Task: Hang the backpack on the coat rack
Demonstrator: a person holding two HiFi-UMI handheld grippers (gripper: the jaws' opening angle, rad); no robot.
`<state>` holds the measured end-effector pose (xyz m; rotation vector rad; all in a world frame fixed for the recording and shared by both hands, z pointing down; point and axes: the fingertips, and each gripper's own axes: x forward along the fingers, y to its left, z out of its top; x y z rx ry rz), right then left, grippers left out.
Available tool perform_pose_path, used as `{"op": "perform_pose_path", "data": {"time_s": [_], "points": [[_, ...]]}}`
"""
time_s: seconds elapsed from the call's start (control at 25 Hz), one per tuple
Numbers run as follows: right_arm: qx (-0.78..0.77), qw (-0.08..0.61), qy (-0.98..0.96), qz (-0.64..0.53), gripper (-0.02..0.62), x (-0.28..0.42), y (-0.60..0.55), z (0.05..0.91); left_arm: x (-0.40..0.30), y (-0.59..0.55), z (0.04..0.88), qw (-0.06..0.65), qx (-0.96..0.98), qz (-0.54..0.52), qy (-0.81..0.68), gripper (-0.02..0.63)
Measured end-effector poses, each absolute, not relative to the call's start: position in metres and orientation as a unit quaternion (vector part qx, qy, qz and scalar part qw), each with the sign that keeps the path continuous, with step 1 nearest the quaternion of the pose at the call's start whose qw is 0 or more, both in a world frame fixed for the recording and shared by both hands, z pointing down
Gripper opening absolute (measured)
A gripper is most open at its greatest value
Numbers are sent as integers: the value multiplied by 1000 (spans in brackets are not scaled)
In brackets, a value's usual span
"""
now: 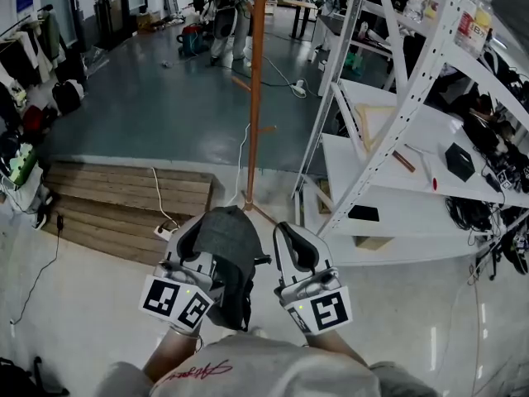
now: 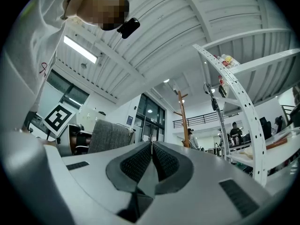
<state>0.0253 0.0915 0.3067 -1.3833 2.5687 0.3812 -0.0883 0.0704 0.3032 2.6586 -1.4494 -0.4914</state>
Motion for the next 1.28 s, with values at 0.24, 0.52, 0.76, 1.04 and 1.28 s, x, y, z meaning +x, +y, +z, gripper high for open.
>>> {"op": "perform_pose_path", "data": {"time_s": [0.24,0.52,0.76,1.04,1.28], "points": [[-463,97,875,99,28,33,89,312,-84,72,297,31,863,-164,-477,35],[-454,92,878,120,28,47,88,304,-76,71,291,21,855,-170,-489,35],[-446,94,882,117,28,58,88,313,-75,74,289,6,842,-181,-508,35],[-446,104,882,115,28,69,75,313,-78,56,273,-12,831,-196,-520,35],[-458,112,873,126,28,76,41,308,-78,23,265,-24,833,-202,-514,35]]}}
